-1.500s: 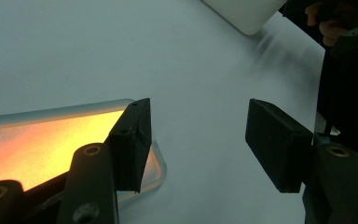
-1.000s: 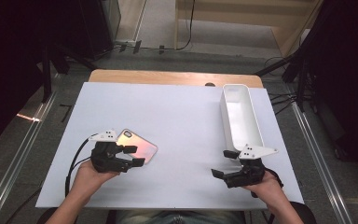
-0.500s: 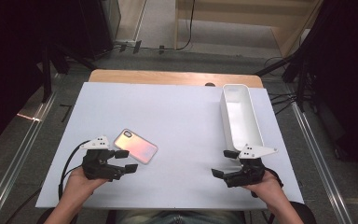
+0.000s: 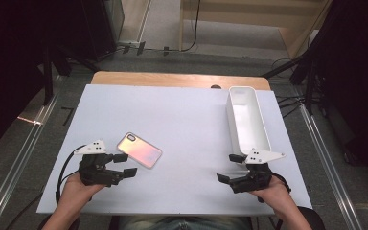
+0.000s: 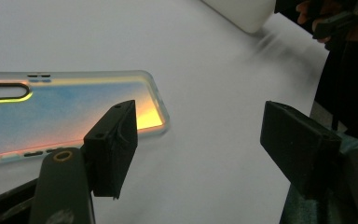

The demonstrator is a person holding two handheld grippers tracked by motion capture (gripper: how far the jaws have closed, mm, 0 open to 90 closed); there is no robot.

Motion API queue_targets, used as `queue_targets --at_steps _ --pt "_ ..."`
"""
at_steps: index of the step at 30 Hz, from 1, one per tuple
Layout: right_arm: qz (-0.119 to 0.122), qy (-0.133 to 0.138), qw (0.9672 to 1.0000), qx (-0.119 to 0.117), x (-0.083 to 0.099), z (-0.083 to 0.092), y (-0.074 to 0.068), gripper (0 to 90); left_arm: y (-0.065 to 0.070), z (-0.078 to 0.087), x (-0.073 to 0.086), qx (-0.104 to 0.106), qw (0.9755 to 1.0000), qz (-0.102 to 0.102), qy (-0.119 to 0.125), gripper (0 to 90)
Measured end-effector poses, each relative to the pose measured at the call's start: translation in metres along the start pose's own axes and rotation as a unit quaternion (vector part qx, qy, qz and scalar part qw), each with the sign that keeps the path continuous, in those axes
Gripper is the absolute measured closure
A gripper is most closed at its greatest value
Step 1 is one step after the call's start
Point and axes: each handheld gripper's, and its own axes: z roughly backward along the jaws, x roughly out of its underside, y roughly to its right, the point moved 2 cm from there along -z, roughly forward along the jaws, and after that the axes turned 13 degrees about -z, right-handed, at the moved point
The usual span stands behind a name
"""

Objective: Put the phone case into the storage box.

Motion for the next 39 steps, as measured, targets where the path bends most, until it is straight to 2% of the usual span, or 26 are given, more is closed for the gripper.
queue_targets --at_steps 4,11,18,22,25,33,39 --pt "-0.009 0.007 0.9999 -0.005 -0.003 0.0 -0.001 11.8 -0.002 0.002 0.0 -0.002 1.0 0.003 0.007 27.2" --pt "-0.011 -0.004 0.9999 -0.008 -0.01 -0.004 -0.004 11.8 -0.004 0.007 0.002 -0.008 0.9998 0.016 0.011 27.2" --pt "0.004 -0.007 1.0 0.0 -0.021 -0.011 -0.012 11.8 -0.005 0.008 0.006 -0.015 0.9997 0.02 0.004 27.2" --pt "-0.005 -0.006 1.0 -0.003 -0.028 -0.017 -0.014 11.8 -0.005 0.01 0.007 -0.018 0.9996 0.022 0.003 27.2" --pt "0.0 -0.009 1.0 0.001 -0.032 -0.023 -0.015 11.8 -0.004 0.011 0.008 -0.021 0.9996 0.02 0.0 27.2" --pt "0.016 -0.02 0.9996 -0.014 -0.04 -0.036 -0.022 11.8 -0.004 0.014 0.01 -0.024 0.9994 0.026 0.004 27.2" --pt "0.012 -0.019 0.9997 -0.014 -0.048 -0.042 -0.022 11.8 -0.005 0.016 0.011 -0.023 0.9993 0.029 0.007 27.3"
